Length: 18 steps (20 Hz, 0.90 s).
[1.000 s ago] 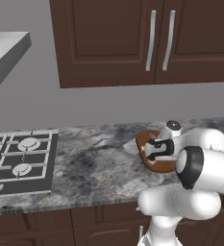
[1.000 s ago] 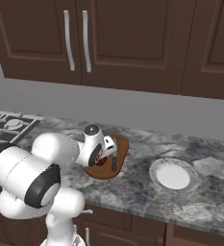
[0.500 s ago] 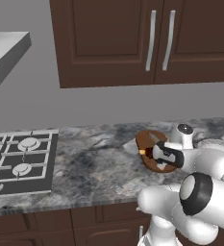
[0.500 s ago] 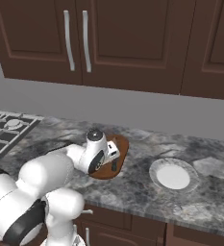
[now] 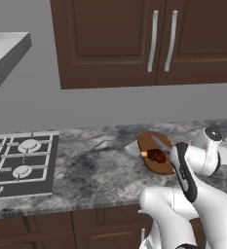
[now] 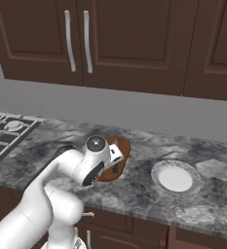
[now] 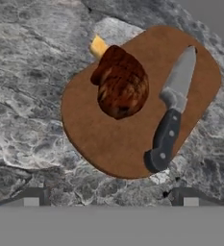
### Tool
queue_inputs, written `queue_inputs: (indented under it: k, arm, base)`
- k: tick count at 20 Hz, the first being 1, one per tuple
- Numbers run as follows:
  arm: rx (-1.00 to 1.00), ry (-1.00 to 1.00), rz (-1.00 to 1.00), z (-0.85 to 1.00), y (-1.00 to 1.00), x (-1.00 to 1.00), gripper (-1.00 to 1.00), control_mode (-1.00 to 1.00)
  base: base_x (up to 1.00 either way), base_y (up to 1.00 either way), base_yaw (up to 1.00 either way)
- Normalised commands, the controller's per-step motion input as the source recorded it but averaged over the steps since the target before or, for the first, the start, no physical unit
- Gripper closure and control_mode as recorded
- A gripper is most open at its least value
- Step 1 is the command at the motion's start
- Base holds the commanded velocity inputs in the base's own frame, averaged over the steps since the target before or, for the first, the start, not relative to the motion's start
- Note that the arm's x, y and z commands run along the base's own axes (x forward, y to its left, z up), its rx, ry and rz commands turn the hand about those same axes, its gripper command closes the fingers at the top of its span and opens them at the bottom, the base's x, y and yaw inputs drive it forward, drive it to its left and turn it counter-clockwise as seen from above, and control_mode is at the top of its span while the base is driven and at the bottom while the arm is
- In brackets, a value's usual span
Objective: Pick up the knife from the drawer and place it on the cutting board. Then place the meat from the plate to the cutting board.
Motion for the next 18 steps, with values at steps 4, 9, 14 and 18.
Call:
queue_inputs:
  k: [4, 9, 14, 18]
  arm:
    - [0.02, -0.28, 0.0, 0.74, 0.03, -0.52, -1.0, -1.0]
    - [0.0, -0.25, -0.04, 0.89, 0.05, -0.16, -1.0, -1.0]
    - [0.02, -0.11, -0.03, 0.95, 0.0, -0.07, -1.0, -1.0]
    - [0.05, -0.01, -0.07, 0.53, 0.0, -0.62, -1.0, -1.0]
  base:
    - [0.0, 0.0, 0.0]
    - [0.0, 0.0, 0.0]
    - [0.0, 0.0, 0.0]
    - [0.0, 0.0, 0.0]
